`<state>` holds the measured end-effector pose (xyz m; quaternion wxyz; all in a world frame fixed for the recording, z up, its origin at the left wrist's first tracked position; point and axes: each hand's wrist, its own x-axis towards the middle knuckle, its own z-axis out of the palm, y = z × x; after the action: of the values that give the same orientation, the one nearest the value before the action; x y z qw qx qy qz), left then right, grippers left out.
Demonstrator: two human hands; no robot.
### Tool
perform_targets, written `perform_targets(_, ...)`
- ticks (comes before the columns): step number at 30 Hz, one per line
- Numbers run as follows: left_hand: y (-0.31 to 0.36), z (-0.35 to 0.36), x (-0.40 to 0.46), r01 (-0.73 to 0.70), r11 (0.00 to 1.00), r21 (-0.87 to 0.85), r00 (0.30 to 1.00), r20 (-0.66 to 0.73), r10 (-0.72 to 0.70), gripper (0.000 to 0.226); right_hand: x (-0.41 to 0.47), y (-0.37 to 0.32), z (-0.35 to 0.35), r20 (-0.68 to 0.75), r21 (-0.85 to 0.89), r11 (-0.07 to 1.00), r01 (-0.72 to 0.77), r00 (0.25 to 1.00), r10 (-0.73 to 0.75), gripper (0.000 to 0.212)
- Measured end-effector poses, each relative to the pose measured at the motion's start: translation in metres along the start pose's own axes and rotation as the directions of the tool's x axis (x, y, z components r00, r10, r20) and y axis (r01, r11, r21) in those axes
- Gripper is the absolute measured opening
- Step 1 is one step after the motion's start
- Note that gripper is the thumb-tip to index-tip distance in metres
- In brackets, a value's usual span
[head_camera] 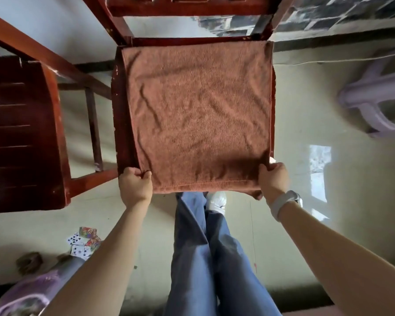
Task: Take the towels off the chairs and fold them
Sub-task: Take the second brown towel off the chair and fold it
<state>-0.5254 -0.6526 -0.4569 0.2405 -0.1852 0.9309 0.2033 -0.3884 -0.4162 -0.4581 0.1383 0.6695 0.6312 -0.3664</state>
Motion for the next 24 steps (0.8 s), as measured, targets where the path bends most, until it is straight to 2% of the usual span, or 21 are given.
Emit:
perform_targets(3, 0.005, -0.009, -0.007, -0.016, 0.997, -0.078, 0.998, -0.057, 0.011, 0.023, -0.01, 0.0, -0.006, -0.025, 0.111, 0.988, 0.105, 0.994, -0.103, 0.024)
perform_targets(6, 0.002, -0.029, -0.018, -0.076, 0.915, -0.396, 0.997, -0.026, 0.071, 0.018, -0.026, 0.005, -0.028, -0.071, 0.277, 0.932, 0.234, 0.972, -0.223, 0.015)
perform_targets(8, -0.008, -0.039, -0.022, -0.07, 0.866, -0.496, 0.996, 0.009, 0.086, 0.02, -0.035, 0.015, -0.039, -0.098, 0.338, 0.894, 0.294, 0.956, -0.277, 0.008)
perform_targets(10, -0.023, -0.038, -0.023, 0.042, 0.859, -0.51, 0.997, 0.081, 0.0, 0.02, -0.037, 0.032, -0.038, -0.051, 0.359, 0.901, 0.242, 0.969, -0.24, 0.007)
perform_targets(12, -0.037, -0.026, -0.021, 0.214, 0.855, -0.473, 0.974, 0.166, -0.151, 0.026, -0.033, 0.05, -0.028, 0.063, 0.345, 0.932, 0.113, 0.988, -0.143, 0.005)
perform_targets(14, -0.046, -0.013, -0.019, 0.3, 0.858, -0.417, 0.95, 0.208, -0.231, 0.028, -0.026, 0.062, -0.015, 0.166, 0.332, 0.943, -0.021, 0.985, -0.036, 0.01)
perform_targets(17, -0.048, -0.003, -0.015, 0.304, 0.858, -0.414, 0.941, 0.269, -0.204, 0.03, -0.018, 0.067, -0.004, 0.238, 0.382, 0.915, -0.129, 0.971, 0.037, 0.007)
perform_targets(19, -0.046, -0.002, -0.018, 0.363, 0.794, -0.488, 0.917, 0.337, -0.213, 0.028, -0.017, 0.066, -0.002, 0.251, 0.415, 0.897, -0.153, 0.967, 0.048, 0.007)
perform_targets(22, -0.049, -0.002, -0.02, 0.456, 0.667, -0.589, 0.872, 0.445, -0.204, 0.027, -0.018, 0.068, -0.003, 0.259, 0.451, 0.878, -0.161, 0.965, 0.043, 0.019)
perform_targets(24, -0.052, -0.003, -0.021, 0.448, 0.683, -0.577, 0.868, 0.465, -0.176, 0.021, -0.019, 0.072, -0.005, 0.229, 0.451, 0.883, -0.132, 0.973, 0.029, 0.02)
